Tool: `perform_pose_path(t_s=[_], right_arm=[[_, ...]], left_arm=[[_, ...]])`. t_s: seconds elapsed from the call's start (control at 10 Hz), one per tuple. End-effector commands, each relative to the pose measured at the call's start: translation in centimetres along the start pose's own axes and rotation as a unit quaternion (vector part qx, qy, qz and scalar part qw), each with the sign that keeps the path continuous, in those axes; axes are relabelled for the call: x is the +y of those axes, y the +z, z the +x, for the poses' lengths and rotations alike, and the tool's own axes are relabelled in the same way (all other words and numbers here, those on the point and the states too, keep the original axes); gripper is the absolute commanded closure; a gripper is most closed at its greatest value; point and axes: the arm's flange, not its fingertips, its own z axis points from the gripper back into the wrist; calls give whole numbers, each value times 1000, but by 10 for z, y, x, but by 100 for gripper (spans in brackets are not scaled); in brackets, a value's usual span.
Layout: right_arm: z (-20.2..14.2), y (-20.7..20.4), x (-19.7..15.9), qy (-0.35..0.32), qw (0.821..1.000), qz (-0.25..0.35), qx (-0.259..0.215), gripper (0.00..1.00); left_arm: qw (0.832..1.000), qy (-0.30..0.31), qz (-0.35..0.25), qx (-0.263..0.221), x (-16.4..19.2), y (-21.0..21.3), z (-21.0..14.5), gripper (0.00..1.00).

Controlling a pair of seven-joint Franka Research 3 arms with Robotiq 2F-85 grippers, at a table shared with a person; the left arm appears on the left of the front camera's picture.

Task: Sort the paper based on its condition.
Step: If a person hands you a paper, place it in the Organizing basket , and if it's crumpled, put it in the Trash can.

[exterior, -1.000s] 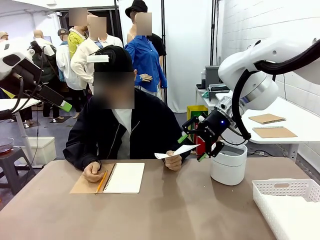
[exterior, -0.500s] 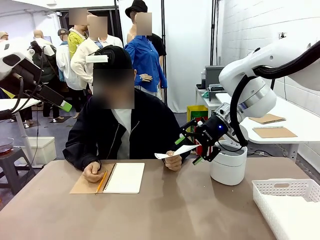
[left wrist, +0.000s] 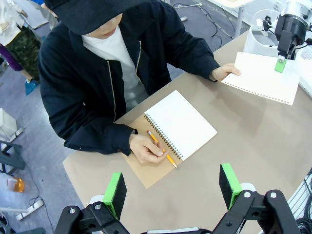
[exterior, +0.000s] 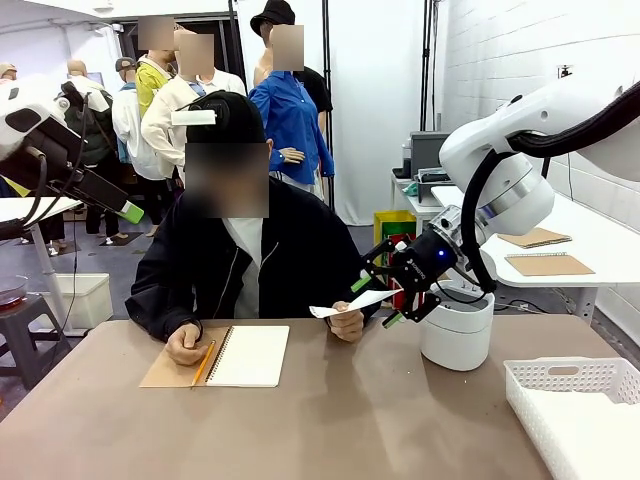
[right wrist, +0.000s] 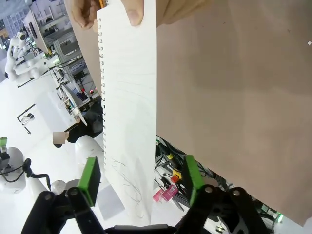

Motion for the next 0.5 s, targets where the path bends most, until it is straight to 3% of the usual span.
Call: perform_pose_path(t_s=[0.0, 0.2, 0.4], right_arm=[[3, 1, 0, -3, 1000, 12, 0, 65], [3, 2, 1, -5, 1000, 14, 1, 100], [4, 2, 0, -3, 1000, 14, 0, 100]], left_arm=[[1000, 0, 2, -3, 1, 1, 0, 0], [1000, 0, 2, -3, 1, 1, 0, 0], [1000, 0, 2, -3, 1, 1, 0, 0]])
